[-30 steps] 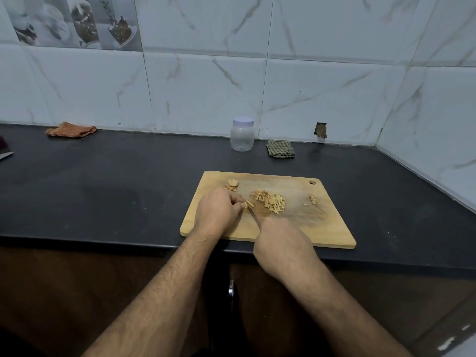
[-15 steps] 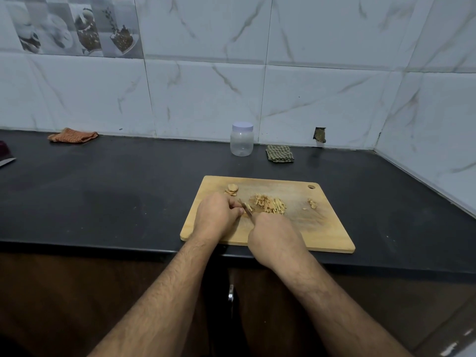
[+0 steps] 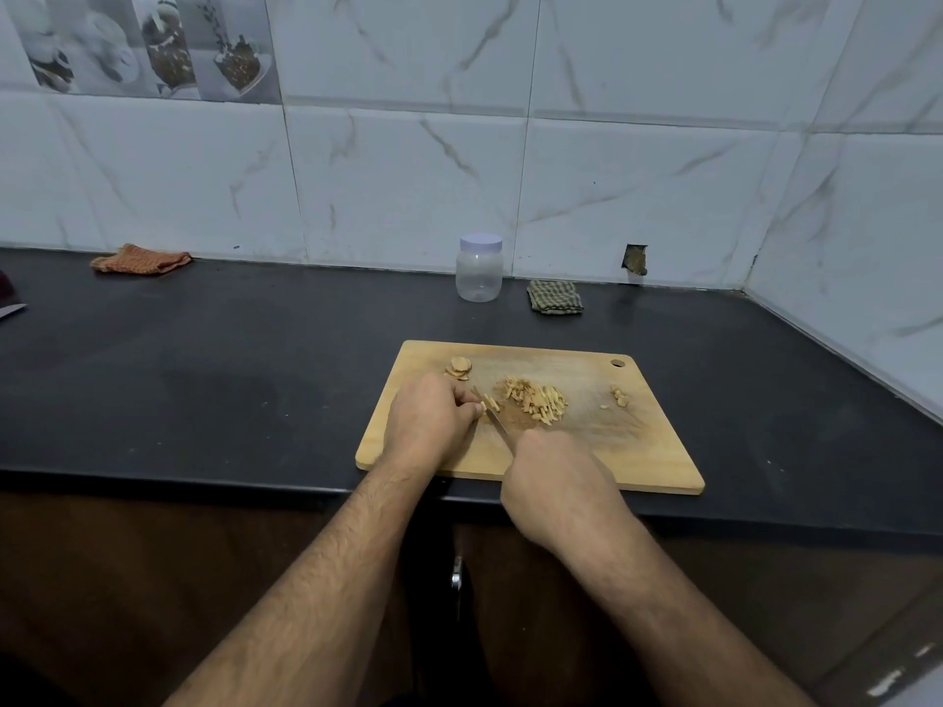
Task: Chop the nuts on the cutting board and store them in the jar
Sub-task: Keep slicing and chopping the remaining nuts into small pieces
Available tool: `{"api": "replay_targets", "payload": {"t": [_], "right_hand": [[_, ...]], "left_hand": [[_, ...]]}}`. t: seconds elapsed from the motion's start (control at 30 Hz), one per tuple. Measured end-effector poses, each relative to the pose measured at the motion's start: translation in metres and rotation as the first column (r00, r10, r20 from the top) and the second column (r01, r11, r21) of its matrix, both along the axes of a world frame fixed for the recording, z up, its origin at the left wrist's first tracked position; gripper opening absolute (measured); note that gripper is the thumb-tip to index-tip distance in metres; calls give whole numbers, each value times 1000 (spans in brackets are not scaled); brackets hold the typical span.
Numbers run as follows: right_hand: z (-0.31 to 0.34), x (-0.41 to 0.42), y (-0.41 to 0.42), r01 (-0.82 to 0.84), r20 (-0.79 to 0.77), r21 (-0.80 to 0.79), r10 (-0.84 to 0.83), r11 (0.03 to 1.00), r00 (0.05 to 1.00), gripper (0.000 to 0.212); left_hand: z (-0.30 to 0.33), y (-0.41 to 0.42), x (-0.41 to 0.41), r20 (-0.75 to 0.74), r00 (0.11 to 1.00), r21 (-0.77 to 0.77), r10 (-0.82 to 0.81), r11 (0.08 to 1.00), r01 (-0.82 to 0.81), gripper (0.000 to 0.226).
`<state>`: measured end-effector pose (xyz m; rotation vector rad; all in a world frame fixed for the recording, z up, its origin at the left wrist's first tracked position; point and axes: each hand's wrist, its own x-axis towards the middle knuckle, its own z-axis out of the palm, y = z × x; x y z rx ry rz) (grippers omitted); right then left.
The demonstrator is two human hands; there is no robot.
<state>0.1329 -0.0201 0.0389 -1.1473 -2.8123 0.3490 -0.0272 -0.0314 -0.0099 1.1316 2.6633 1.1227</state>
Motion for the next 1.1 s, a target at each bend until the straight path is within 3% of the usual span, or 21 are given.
{"api": "replay_targets", "payload": {"t": [0.37, 0.83, 1.1], "right_hand": [[-4, -8, 7, -9, -83, 13, 10, 1000, 996, 27], [4, -17, 4, -13, 10, 17, 13, 1000, 1000, 29], [0, 5, 6, -4, 2, -43, 4, 999, 1000, 33]], "left_hand": [[8, 0, -6, 87, 995, -50, -51, 997, 55, 11], [6, 2, -6, 101, 994, -13, -37, 999, 38, 6], [23, 0, -11, 174, 981, -122, -81, 987, 103, 7]]}}
